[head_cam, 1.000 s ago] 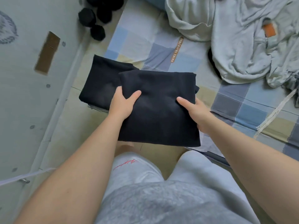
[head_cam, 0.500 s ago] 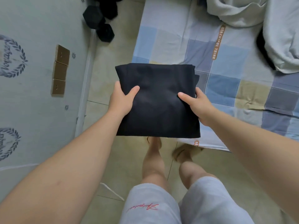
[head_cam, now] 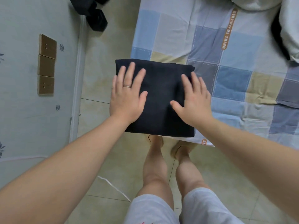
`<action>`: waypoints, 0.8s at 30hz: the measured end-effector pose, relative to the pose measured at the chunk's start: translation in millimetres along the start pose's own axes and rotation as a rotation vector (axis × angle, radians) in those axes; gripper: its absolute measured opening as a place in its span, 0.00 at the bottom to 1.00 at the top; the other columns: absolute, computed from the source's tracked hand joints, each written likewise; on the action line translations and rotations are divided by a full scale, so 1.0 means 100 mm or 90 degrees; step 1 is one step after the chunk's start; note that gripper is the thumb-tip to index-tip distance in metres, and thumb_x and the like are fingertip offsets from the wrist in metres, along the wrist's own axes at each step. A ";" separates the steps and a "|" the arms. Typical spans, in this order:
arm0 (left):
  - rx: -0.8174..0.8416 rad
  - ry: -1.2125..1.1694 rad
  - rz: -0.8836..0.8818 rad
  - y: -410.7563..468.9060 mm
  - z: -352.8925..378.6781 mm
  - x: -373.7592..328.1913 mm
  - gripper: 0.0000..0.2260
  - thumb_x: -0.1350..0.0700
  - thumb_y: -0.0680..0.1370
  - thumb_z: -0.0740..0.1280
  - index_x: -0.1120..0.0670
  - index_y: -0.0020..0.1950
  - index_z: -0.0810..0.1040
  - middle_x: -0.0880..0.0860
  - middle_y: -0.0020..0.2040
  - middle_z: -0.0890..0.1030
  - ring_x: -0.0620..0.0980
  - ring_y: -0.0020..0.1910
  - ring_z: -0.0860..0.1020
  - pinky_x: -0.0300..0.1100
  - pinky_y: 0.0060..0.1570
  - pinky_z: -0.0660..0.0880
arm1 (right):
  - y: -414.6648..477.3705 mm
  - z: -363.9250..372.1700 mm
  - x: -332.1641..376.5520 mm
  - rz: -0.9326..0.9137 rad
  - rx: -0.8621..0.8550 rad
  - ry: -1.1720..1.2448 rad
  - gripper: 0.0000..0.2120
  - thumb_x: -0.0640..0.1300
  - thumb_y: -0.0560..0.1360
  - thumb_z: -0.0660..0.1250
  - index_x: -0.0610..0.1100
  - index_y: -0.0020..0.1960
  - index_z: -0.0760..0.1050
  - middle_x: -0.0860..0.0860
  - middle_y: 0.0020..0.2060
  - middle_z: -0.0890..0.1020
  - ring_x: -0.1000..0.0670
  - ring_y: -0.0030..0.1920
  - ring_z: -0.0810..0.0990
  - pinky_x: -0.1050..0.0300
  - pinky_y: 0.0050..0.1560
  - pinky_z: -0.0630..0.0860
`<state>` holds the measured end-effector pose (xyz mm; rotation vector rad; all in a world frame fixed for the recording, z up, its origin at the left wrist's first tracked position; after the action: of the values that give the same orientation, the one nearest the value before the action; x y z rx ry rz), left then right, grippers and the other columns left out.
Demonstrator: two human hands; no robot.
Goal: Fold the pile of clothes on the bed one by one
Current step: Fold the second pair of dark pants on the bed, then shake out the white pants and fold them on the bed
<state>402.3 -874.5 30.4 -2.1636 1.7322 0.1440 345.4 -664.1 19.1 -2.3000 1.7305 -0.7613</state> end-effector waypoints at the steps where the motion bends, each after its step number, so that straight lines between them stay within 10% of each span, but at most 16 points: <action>1: 0.033 0.020 0.035 -0.01 0.10 -0.03 0.29 0.45 0.82 0.60 0.47 0.82 0.55 0.53 0.83 0.50 0.58 0.81 0.49 0.58 0.78 0.48 | -0.02 0.06 0.08 -0.047 0.017 -0.035 0.45 0.63 0.73 0.66 0.53 0.82 0.48 0.48 0.82 0.49 0.41 0.81 0.48 0.37 0.76 0.54; 10: 0.092 0.100 0.063 0.10 0.88 0.25 0.31 0.37 0.83 0.52 0.44 0.83 0.46 0.54 0.83 0.43 0.59 0.81 0.43 0.60 0.79 0.46 | 0.25 0.81 0.09 -0.141 0.064 -0.191 0.40 0.71 0.79 0.47 0.52 0.83 0.41 0.43 0.82 0.42 0.39 0.81 0.40 0.36 0.78 0.42; 24: 0.377 -0.102 -0.174 0.10 0.04 -0.37 0.28 0.36 0.83 0.50 0.42 0.82 0.52 0.49 0.83 0.46 0.55 0.82 0.42 0.58 0.78 0.47 | 0.04 -0.29 0.10 -0.054 0.278 -0.096 0.32 0.60 0.83 0.54 0.58 0.82 0.44 0.50 0.82 0.45 0.44 0.81 0.46 0.40 0.78 0.52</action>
<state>384.6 -841.3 36.0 -1.8518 1.1796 -0.2330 330.1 -669.8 44.8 -2.0783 1.2600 -0.8561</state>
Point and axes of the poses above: each hand's wrist, its own y-axis towards the middle knuckle, its own z-axis out of the palm, x = y × z, the point moved 7 cm from there along y, towards the middle knuckle
